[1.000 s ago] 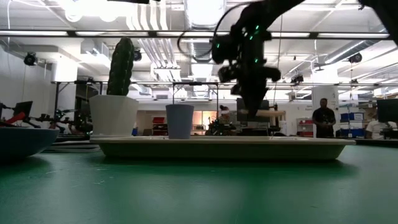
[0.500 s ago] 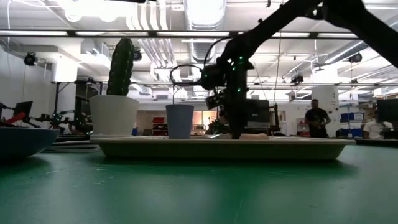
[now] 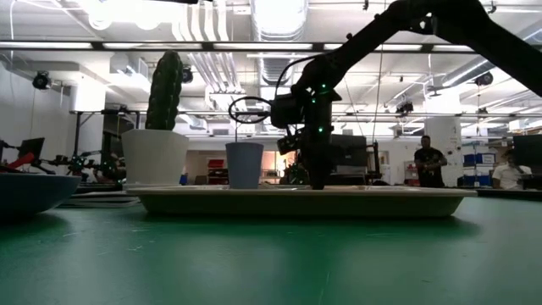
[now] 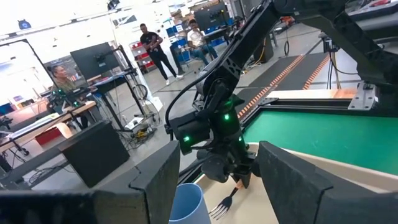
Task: Pick and place plate/cup/fork/spoon on tray
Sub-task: Put the light orange fork on the white tray to the bottom of the blue cup, then put the blue plate on the white tray between the orange spoon and the light orange fork
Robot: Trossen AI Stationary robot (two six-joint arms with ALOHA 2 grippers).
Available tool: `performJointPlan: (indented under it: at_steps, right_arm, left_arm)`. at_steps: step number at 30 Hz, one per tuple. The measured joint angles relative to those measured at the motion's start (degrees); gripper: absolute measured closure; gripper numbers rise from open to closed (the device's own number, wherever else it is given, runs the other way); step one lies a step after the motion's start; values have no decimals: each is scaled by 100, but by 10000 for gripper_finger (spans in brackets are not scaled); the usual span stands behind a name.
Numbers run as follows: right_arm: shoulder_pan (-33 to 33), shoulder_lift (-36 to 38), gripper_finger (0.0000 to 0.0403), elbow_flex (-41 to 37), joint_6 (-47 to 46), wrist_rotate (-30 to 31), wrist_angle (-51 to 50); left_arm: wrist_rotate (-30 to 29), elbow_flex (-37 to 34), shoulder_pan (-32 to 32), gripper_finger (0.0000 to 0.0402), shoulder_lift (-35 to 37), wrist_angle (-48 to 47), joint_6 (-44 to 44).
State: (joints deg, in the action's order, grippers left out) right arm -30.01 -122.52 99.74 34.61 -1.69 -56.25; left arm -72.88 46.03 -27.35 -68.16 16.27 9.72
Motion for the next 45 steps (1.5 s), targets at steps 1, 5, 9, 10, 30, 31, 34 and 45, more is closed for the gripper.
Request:
performJointPlan:
  at_steps: [1,5,9,10,30,31,34,45]
  right_arm:
    - [-1,12,353,-3,-1,9,2]
    - [-1,24,351,-7,-2,19,7]
    - [-1,24,351,-11,-1,23,13]
    - [-1,24,350,-11,2,23,15]
    - [-3,26,343,-15,-80,27,23]
    - [-3,26,338,-15,-108,27,23]
    - [-3,26,315,-17,-144,21,15]
    - [6,577,260,110,-1152,-371,-817]
  left_arm:
    - [1,2,0,204,-1,-1,0]
    - [2,10,0,204,-2,-2,-24]
    - [2,10,0,204,-2,-2,-28]
    - [2,10,0,204,-3,5,-28]
    - [4,10,0,204,-4,229,-31]
    - [4,10,0,204,-4,229,-31]
    - [4,10,0,204,-4,230,-29]
    - [4,2,0,204,-12,236,-31]
